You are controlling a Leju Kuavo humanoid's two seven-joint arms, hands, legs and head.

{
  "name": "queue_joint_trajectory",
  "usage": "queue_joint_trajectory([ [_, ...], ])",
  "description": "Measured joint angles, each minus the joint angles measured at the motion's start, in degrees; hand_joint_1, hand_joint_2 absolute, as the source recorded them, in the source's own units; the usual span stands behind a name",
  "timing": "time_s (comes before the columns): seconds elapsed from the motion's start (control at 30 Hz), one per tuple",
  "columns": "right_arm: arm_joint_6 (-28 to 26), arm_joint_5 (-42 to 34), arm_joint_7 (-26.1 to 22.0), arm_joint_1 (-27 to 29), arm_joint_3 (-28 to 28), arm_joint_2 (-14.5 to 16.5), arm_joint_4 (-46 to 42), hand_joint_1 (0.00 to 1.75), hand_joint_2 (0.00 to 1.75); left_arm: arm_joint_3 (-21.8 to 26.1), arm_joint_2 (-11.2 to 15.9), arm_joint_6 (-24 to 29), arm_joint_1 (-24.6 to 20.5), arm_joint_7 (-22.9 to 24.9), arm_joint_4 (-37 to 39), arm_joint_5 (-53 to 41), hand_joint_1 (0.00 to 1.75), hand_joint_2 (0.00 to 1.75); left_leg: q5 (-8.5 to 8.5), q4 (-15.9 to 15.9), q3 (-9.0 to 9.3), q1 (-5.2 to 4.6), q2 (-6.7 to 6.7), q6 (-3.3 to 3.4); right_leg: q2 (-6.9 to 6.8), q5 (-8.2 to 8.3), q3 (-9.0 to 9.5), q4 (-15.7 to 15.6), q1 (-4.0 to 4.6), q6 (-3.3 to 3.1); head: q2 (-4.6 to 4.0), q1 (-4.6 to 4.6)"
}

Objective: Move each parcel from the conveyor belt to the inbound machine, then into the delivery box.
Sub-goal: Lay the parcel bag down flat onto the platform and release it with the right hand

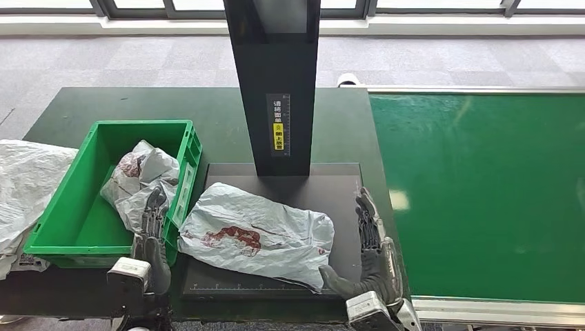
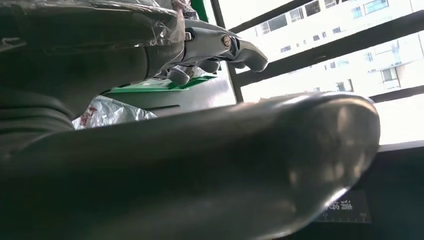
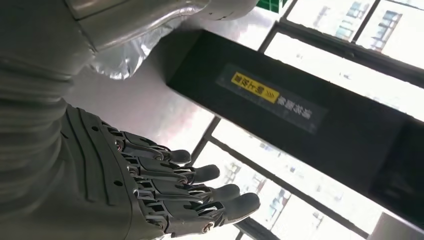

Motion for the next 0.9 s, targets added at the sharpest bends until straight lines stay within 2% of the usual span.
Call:
queue_joint_trajectory([
  [0.1,0.02,0.42,-0.59,2.04,-1.3,0.52,-4.24,0.0,1.75,-1.78,0.26,1.9,-0.42,0.93,0.17,-3.84,0.0,0.0,0.0,0.0,0.01,0.0,0.02,0.0,0.03,0.0,-0.05,-0.01,0.0,0.0,0.0,-0.01],
  [0.23,0.54,-0.65,-3.22,4.16,-2.51,1.17,-8.57,0.0,1.75,-5.35,0.85,2.1,-1.72,-0.87,1.65,-13.78,0.0,0.0,-0.01,0.01,0.03,-0.01,0.04,0.01,0.03,0.0,-0.1,-0.02,-0.01,0.01,-0.01,-0.01],
  [0.37,2.15,-2.63,-5.21,5.54,-2.75,1.5,-12.01,0.0,1.75,-9.74,1.8,1.78,-4.61,2.31,7.11,-29.81,0.0,1.75,-0.01,0.01,0.08,-0.01,0.07,0.01,0.08,0.02,-0.09,-0.03,-0.01,0.01,0.0,-0.01],
  [0.47,2.56,-2.98,-6.32,6.83,-3.1,1.98,-14.04,0.0,1.75,-12.55,2.46,4.42,-7.93,5.48,13.62,-39.31,0.0,1.75,-0.01,0.02,0.1,-0.03,0.09,0.01,0.09,0.02,-0.08,-0.04,-0.02,0.01,0.0,-0.01],
  [0.57,2.69,-3.08,-7.67,8.42,-3.78,2.75,-16.38,0.0,1.75,-16.0,3.0,9.21,-13.07,10.92,23.04,-52.09,0.0,1.75,0.0,0.03,0.09,-0.03,0.06,0.01,0.06,0.03,-0.01,-0.03,-0.02,0.01,-0.01,-0.01],
  [0.63,2.75,-3.49,-8.53,9.4,-4.52,3.32,-17.68,0.0,1.75,-18.68,3.12,10.51,-16.76,14.15,30.33,-58.65,0.0,1.75,0.0,0.03,0.1,-0.03,0.07,0.01,0.08,0.04,0.05,-0.02,-0.02,0.01,-0.01,-0.01],
  [0.77,2.14,-3.61,-9.19,10.93,-5.47,4.05,-19.06,0.0,1.75,-23.28,3.09,10.07,-21.5,15.99,42.6,-62.52,0.0,1.75,-0.01,0.03,0.12,-0.03,0.22,0.01,0.21,0.07,0.03,-0.02,-0.03,0.02,-0.01,-0.01],
  [0.9,1.45,-2.47,-8.82,11.44,-5.48,4.16,-19.23,0.0,1.75,-25.37,2.75,9.18,-24.87,16.08,49.73,-62.3,0.0,1.75,-0.04,0.02,0.15,-0.03,0.19,0.04,0.19,0.05,0.12,-0.03,-0.03,0.03,0.0,-0.01],
])
